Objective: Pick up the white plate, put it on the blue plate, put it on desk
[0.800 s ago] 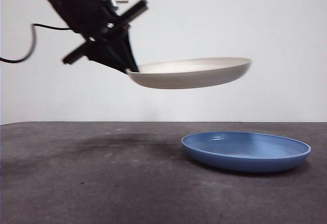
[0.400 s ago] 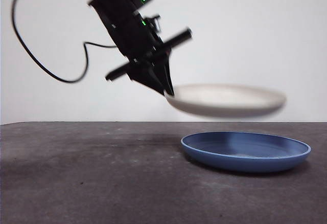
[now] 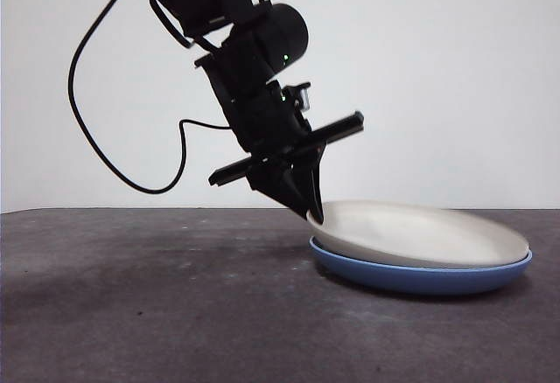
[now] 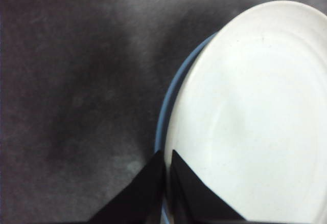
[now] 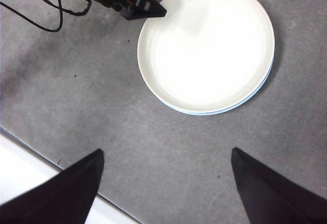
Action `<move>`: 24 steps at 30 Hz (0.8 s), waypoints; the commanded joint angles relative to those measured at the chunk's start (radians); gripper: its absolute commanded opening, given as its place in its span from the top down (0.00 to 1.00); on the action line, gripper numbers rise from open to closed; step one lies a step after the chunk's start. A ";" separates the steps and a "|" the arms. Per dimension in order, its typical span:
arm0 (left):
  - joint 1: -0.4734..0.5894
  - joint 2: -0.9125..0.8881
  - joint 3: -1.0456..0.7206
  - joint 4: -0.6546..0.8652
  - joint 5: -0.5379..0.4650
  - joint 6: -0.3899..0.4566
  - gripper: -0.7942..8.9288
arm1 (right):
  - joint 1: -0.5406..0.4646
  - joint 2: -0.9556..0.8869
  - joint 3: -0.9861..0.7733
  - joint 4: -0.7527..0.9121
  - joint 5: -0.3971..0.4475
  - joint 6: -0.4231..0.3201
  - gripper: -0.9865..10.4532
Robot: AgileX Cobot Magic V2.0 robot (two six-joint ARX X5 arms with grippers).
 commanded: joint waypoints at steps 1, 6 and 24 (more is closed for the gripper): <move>-0.016 0.025 0.032 0.014 -0.007 0.016 0.91 | 0.003 0.005 0.016 0.009 0.003 0.010 0.56; -0.016 0.025 0.032 0.014 -0.009 0.042 0.91 | 0.003 0.005 0.016 0.009 0.003 0.010 0.56; -0.043 -0.016 0.065 -0.048 -0.006 0.108 0.56 | 0.003 0.005 0.016 0.009 0.003 0.010 0.56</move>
